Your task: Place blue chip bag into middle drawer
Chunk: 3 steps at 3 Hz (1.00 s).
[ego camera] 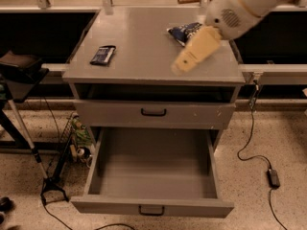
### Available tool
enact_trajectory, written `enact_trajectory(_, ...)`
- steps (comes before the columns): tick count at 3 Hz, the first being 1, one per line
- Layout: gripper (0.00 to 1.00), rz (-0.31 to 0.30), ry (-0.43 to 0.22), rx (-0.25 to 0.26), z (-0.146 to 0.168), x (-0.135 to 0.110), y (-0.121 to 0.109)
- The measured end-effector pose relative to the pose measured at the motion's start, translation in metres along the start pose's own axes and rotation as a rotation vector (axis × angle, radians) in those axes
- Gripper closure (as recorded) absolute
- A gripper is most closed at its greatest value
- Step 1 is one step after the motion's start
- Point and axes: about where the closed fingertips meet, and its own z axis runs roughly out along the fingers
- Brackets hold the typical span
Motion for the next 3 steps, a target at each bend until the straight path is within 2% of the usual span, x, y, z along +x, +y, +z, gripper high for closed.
enact_trajectory(1, 0.0, 0.121, -0.082, 0.028, 0.036, -0.048, -0.001)
enact_trajectory(2, 0.0, 0.224, -0.13, 0.05, 0.04, -0.062, -0.006)
enact_trajectory(3, 0.0, 0.225, -0.13, 0.05, 0.04, -0.062, -0.006)
